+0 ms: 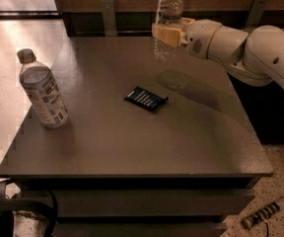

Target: Move water bottle near blue plastic bottle

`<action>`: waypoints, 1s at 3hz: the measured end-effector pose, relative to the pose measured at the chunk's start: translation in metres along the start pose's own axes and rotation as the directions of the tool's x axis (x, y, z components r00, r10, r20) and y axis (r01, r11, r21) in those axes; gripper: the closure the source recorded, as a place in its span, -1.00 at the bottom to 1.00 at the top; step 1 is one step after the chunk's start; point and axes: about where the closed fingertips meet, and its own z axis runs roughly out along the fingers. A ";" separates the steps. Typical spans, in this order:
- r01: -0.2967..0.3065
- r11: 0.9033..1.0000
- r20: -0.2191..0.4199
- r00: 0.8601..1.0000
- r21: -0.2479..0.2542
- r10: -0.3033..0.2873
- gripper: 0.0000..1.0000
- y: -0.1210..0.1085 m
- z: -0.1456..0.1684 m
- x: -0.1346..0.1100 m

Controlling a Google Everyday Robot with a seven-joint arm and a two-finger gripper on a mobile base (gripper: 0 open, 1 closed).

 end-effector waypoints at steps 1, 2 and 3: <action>0.011 0.999 -0.003 1.000 -0.049 -0.011 1.00 0.057 -0.006 0.001; 0.017 0.991 -0.002 1.000 -0.133 -0.017 1.00 0.111 -0.002 0.008; 0.028 0.970 -0.003 1.000 -0.240 -0.029 1.00 0.156 0.007 0.013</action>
Offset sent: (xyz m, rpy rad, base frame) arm -0.1353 0.1168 -0.0194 -0.0153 -0.0190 0.2537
